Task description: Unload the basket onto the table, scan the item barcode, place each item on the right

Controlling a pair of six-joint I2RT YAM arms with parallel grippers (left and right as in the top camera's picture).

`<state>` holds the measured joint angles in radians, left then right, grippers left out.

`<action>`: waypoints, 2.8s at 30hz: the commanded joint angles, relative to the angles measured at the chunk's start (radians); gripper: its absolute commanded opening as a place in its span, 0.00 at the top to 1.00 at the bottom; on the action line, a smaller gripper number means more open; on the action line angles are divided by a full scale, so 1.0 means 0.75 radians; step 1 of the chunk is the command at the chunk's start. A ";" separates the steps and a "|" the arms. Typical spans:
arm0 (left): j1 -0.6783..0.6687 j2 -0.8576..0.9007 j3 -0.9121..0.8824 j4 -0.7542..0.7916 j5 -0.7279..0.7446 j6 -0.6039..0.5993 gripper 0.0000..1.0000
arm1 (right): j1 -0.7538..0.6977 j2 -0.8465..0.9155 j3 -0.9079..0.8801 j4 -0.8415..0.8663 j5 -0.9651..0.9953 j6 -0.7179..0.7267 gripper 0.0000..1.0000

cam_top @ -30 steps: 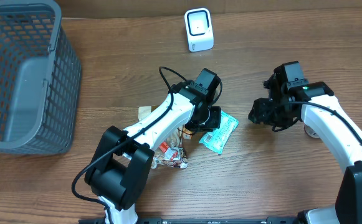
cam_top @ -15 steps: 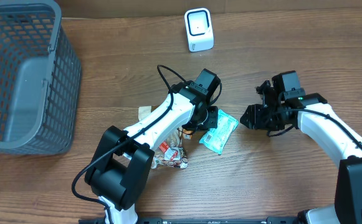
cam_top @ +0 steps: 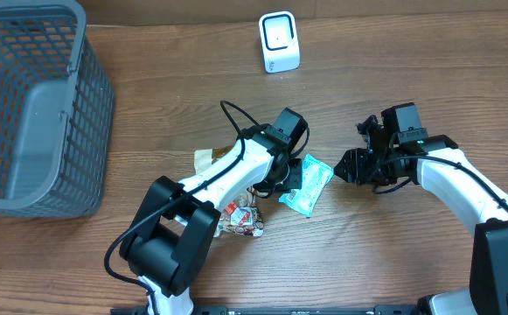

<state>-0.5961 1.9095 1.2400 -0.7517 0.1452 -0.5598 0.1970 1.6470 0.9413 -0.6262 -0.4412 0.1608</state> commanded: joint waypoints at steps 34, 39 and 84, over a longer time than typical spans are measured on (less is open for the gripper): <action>-0.035 0.237 0.151 -0.051 0.042 0.018 0.95 | 0.006 0.007 -0.027 -0.037 -0.014 0.037 0.27; -0.035 0.237 0.151 -0.044 0.042 0.018 0.96 | 0.006 0.007 -0.094 0.064 -0.084 0.074 0.29; -0.086 0.225 0.250 -0.075 0.135 0.049 0.89 | 0.005 0.007 -0.246 0.461 0.031 0.194 0.32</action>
<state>-0.6594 2.0399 1.3842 -0.7559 0.2543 -0.5514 0.1978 1.6478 0.7635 -0.2848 -0.4347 0.3210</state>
